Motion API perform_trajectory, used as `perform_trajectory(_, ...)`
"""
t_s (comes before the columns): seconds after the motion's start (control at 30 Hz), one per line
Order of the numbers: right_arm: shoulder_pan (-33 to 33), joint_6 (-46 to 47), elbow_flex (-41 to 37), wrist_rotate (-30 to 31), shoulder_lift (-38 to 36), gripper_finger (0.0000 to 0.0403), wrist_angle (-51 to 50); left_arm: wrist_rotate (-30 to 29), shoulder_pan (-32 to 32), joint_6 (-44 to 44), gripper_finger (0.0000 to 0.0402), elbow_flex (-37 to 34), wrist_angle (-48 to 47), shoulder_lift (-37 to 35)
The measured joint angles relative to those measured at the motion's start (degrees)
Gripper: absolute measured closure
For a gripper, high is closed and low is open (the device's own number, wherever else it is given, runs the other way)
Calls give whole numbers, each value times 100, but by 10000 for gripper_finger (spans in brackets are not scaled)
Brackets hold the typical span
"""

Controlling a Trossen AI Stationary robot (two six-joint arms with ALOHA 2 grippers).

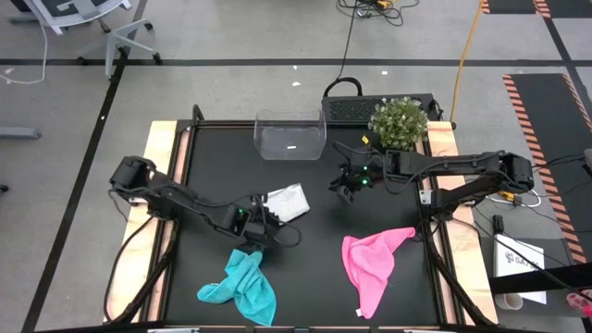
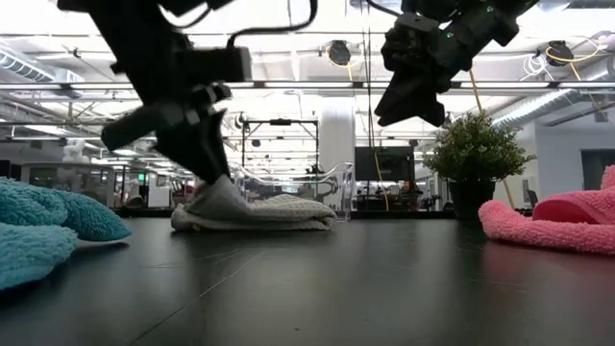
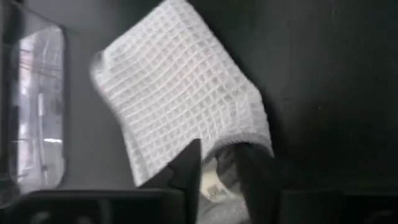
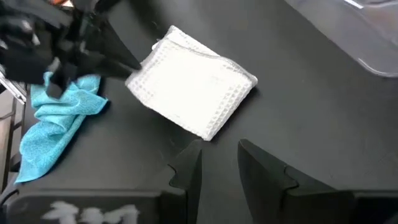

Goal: Fold microfiber towels
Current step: Fold the gray microfiber cloth

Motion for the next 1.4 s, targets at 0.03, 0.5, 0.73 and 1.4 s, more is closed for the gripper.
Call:
perform_trajectory(0.03,0,2,0,0,-2,307,-2,-21,13,67,337,0,-67,-81)
perform_trajectory(0.5,0,24,0,11,0,307,39,28,175,263,398,-2,-799,-259)
perform_trajectory(0.73,0,24,0,5,0,307,39,728,-60,632,358,-2,-611,-259)
perform_trajectory(1.4,2,107,0,-44,2,307,39,619,-233,1050,225,-92,-292,-259)
